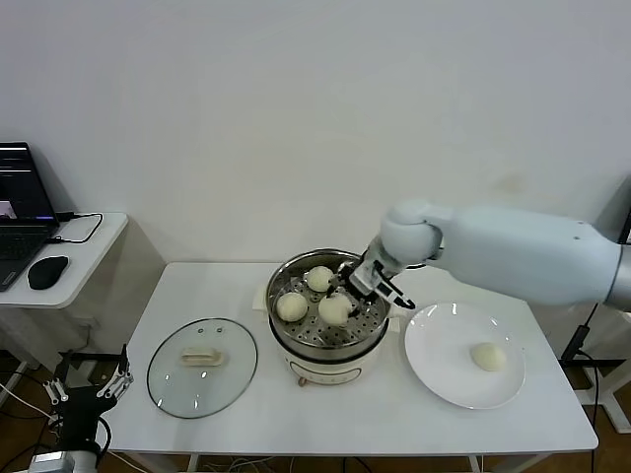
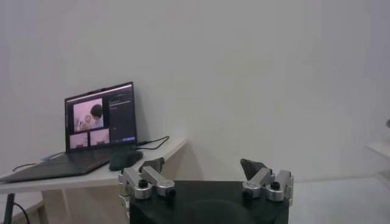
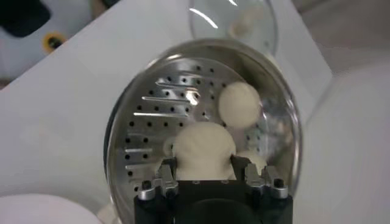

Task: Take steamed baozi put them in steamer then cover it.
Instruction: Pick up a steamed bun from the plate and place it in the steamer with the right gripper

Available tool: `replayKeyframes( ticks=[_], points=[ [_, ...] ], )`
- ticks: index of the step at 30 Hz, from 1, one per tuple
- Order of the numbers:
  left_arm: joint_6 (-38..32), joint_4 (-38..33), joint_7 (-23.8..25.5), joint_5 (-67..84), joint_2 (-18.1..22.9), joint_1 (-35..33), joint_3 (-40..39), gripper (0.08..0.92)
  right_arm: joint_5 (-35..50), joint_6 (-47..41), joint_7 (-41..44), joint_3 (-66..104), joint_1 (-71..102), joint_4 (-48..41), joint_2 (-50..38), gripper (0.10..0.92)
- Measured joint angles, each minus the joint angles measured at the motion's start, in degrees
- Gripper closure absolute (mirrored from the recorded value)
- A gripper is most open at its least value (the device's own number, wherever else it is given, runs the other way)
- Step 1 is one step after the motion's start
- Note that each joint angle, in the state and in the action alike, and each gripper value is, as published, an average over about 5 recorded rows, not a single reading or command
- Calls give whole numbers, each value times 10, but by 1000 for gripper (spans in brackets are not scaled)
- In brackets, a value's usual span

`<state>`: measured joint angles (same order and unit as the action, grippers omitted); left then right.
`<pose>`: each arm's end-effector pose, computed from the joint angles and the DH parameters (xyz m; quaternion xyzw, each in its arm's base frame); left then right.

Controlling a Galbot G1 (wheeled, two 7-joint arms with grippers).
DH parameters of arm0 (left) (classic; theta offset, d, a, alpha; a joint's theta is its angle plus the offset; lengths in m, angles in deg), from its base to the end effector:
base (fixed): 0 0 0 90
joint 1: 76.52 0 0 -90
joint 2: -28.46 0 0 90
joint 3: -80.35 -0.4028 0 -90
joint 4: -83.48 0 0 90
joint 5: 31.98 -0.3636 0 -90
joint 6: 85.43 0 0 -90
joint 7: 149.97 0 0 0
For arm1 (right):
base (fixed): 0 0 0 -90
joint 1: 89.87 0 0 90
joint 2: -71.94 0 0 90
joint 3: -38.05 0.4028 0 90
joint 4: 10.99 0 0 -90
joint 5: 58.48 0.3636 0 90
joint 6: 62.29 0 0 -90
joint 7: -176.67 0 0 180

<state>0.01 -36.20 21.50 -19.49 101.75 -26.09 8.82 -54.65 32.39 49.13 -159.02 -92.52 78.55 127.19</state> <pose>0.1134 0.1599 -0.3331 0.1252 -0.9866 -0.1040 0.0080 0.5358 0.0543 -0.0820 0.6447 -0.3278 0.6882 0.0576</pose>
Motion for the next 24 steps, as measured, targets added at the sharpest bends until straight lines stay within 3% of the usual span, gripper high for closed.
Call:
replayKeyframes(
  ticks=[13,20,24],
  points=[
    [-1,3,0,1,2,0,1,177,-55,82,8,-16,12,-5,19,439],
    [-1,4,0,1,2,1,0,177,-61,101,3,-12,8,-10,16,260],
    [-1,4,0,1,1,1,1,177,-58,102,2,-1,0,-15,8,209]
  ],
)
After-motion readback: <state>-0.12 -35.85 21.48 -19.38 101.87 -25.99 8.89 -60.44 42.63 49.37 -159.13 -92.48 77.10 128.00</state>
